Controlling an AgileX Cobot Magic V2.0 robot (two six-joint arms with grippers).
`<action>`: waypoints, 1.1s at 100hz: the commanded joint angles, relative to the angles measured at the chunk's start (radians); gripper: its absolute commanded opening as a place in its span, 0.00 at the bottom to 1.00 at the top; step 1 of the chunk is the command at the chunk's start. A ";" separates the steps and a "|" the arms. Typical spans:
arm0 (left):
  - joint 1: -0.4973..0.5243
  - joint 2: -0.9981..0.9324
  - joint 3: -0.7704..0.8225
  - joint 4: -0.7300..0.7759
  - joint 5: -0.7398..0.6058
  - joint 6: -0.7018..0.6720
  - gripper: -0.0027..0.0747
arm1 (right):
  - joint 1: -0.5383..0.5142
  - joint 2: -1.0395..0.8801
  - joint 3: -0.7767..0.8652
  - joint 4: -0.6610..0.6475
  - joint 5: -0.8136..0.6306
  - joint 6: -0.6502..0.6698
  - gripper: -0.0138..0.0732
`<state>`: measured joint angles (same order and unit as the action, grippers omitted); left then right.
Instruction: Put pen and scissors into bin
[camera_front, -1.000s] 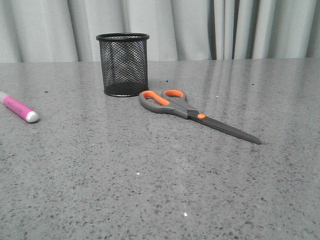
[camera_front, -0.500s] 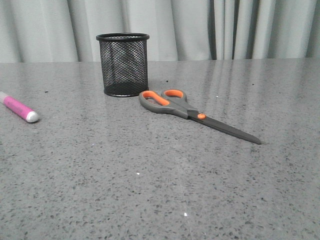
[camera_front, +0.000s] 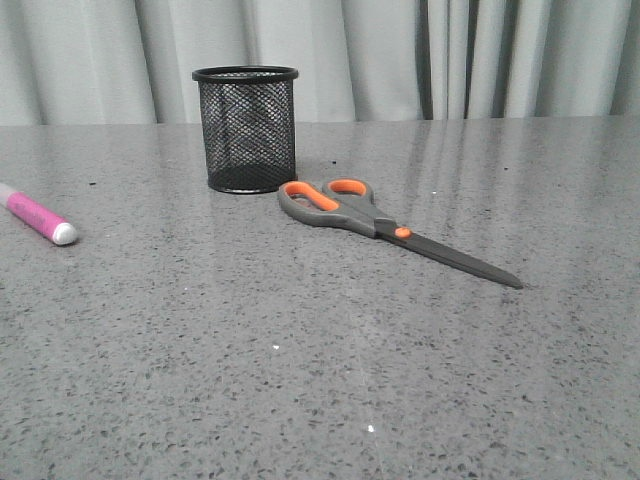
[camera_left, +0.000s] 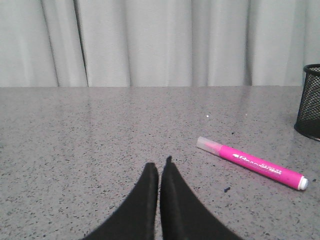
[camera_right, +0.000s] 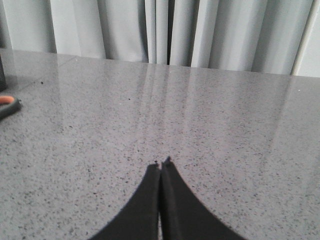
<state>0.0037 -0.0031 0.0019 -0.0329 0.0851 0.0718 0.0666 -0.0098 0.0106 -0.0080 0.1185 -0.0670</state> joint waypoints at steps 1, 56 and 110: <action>-0.006 -0.034 0.044 -0.041 -0.076 -0.007 0.01 | -0.006 -0.020 0.014 0.060 -0.112 -0.009 0.08; -0.006 -0.034 0.042 -0.693 -0.071 -0.007 0.01 | -0.006 -0.020 0.014 0.486 -0.205 -0.009 0.08; -0.006 0.262 -0.284 -0.336 0.256 0.019 0.01 | -0.006 0.377 -0.362 0.349 0.161 -0.009 0.09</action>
<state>0.0037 0.1502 -0.1823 -0.4478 0.3289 0.0785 0.0666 0.2367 -0.2323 0.3971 0.2736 -0.0670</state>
